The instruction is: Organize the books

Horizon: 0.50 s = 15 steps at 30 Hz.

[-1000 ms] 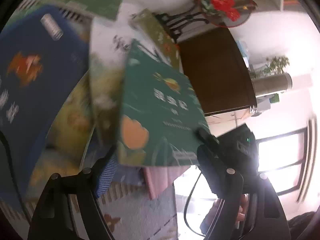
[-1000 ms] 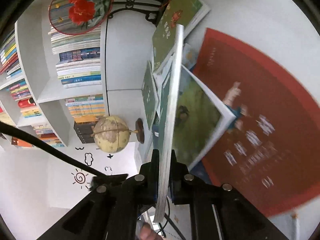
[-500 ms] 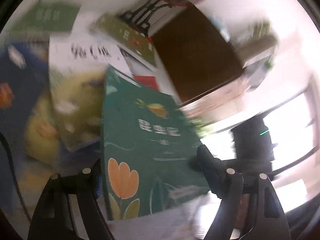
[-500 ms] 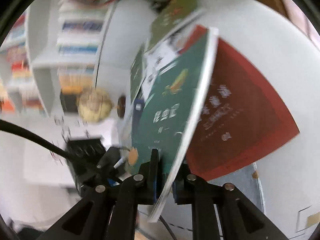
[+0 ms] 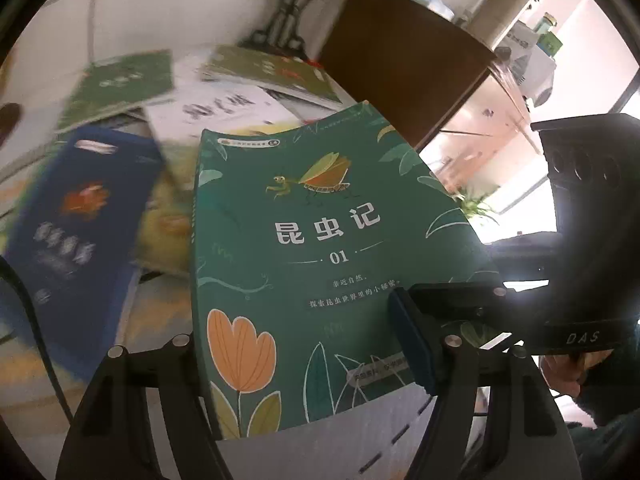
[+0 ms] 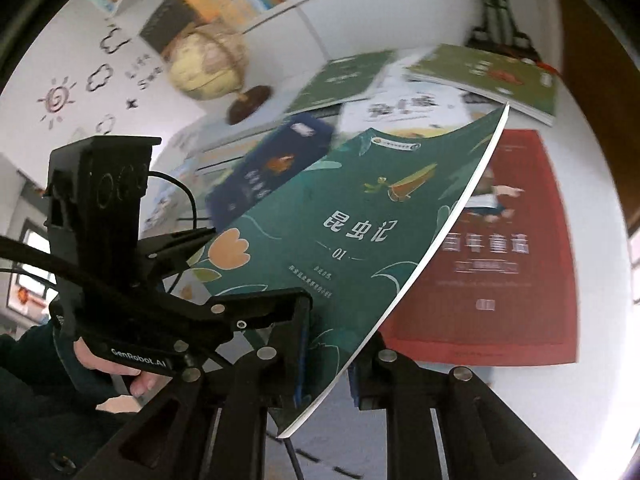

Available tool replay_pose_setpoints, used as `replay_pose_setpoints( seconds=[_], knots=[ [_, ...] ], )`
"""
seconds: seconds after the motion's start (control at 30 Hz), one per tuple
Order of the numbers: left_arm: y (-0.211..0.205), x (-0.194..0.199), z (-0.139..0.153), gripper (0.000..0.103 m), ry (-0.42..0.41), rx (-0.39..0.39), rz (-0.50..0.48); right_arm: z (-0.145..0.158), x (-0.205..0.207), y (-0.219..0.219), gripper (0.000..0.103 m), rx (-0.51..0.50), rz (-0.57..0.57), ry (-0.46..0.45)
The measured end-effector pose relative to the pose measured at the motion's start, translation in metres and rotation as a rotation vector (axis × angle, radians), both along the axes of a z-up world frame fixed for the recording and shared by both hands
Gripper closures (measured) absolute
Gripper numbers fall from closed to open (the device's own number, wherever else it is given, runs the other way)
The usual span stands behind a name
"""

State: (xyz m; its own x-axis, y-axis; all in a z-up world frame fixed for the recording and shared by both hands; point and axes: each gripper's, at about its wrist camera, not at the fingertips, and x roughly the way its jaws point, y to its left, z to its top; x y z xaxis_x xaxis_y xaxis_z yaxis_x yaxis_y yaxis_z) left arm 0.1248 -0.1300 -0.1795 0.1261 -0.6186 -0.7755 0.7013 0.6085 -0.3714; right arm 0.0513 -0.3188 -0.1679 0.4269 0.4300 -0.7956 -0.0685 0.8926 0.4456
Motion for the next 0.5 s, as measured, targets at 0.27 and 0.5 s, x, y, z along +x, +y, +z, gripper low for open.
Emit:
replay_pose_setpoints(
  seconds=[0.27, 0.5],
  knots=[
    [0.075, -0.002, 0.047, 0.034, -0.088, -0.027, 0.199, 0.040, 0.019, 0.071, 0.088, -0.026, 0.177, -0.125],
    [0.180, 0.005, 0.083, 0.034, -0.173, -0.023, 0.401, 0.072, 0.060, 0.161, 0.088, 0.029, 0.341, -0.216]
  ],
)
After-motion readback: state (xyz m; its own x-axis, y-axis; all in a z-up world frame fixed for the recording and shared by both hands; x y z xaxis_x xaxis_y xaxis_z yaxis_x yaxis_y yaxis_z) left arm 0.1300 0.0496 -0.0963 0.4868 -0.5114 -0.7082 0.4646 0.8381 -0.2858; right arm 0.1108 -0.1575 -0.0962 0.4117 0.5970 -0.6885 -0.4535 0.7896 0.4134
